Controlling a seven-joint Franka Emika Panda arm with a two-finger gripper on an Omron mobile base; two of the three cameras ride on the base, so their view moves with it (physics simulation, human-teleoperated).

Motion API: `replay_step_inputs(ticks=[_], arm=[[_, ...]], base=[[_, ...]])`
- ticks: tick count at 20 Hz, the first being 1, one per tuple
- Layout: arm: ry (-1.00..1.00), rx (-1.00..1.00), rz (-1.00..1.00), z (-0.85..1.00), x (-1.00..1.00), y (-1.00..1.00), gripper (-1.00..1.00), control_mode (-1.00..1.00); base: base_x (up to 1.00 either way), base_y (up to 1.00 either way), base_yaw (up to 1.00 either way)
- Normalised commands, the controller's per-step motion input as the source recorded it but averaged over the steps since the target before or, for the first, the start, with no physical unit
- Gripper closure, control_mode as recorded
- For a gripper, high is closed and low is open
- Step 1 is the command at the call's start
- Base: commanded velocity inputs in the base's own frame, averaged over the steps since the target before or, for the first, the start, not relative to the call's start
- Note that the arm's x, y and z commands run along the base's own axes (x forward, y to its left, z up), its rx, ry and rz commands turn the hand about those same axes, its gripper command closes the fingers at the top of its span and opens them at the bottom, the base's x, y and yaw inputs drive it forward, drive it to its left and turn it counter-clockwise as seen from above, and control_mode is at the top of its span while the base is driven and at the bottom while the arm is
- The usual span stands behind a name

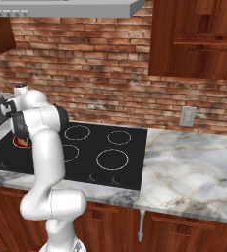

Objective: Pick up the sugar cube(s) and place them in the saucepan with hot chocolate.

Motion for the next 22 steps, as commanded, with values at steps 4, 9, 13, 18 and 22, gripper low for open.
replay_step_inputs(ticks=[4, 9, 13, 18, 22], arm=[[-0.01, 0.00, 0.00, 0.27, -0.22, 0.00, -1.00, -1.00], [-0.06, 0.00, 0.00, 0.30, -0.37, 0.00, -1.00, -1.00], [-0.11, 0.00, 0.00, 0.41, -0.31, 0.00, -1.00, -1.00], [-0.04, 0.02, 0.00, 0.22, -0.04, -0.30, -1.00, -1.00], [-0.01, 0.03, 0.00, 0.17, 0.00, -0.48, -1.00, -1.00]], base=[[0.00, 0.00, 0.00], [0.00, 0.00, 0.00], [0.00, 0.00, 0.00], [0.00, 0.00, 0.00], [0.00, 0.00, 0.00]])
